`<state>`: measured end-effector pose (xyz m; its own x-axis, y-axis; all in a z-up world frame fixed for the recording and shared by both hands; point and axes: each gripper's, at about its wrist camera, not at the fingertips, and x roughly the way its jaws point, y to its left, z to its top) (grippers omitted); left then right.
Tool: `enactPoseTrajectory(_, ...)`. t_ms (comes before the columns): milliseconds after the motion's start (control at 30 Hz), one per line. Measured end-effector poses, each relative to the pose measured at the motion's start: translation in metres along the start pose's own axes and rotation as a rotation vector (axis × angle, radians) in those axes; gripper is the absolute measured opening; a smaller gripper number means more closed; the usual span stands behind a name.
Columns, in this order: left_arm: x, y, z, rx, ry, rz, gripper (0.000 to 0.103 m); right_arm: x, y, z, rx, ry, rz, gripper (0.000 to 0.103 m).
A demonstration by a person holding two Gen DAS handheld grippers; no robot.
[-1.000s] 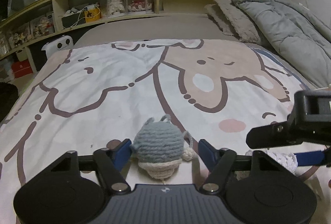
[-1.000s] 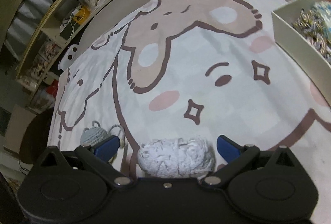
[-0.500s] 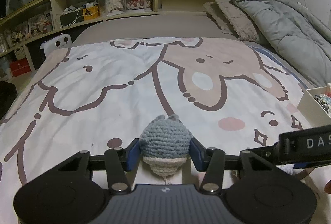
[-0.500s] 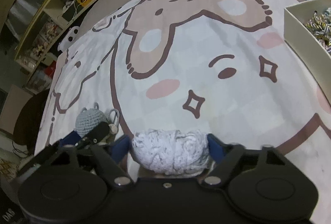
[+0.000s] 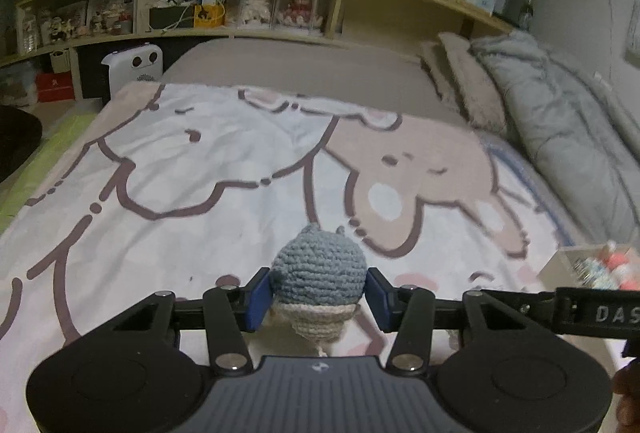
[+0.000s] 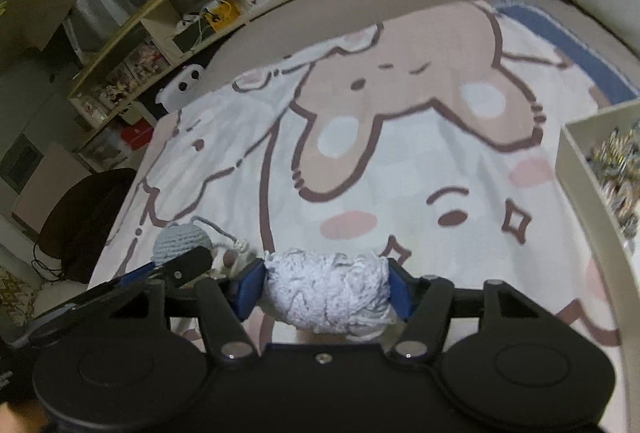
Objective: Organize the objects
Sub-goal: 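Grasp the grey crocheted toy with the left tool while the right tool grasps the white knitted roll, then carry the grey toy and white roll toward the white box with both tools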
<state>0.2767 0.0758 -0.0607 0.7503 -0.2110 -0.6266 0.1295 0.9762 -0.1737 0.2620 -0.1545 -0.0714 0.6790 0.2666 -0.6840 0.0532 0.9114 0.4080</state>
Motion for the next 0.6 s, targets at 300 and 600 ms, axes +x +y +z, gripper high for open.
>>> enactPoseTrajectory(300, -0.037, -0.015, 0.012, -0.025, -0.015, -0.028, 0.051, -0.040, 0.006, 0.013, -0.132, -0.056, -0.033, 0.064)
enactPoseTrajectory(600, -0.060, -0.037, 0.006, 0.023, -0.019, -0.033, 0.051, -0.079, -0.006, 0.008, -0.239, -0.098, -0.089, 0.064)
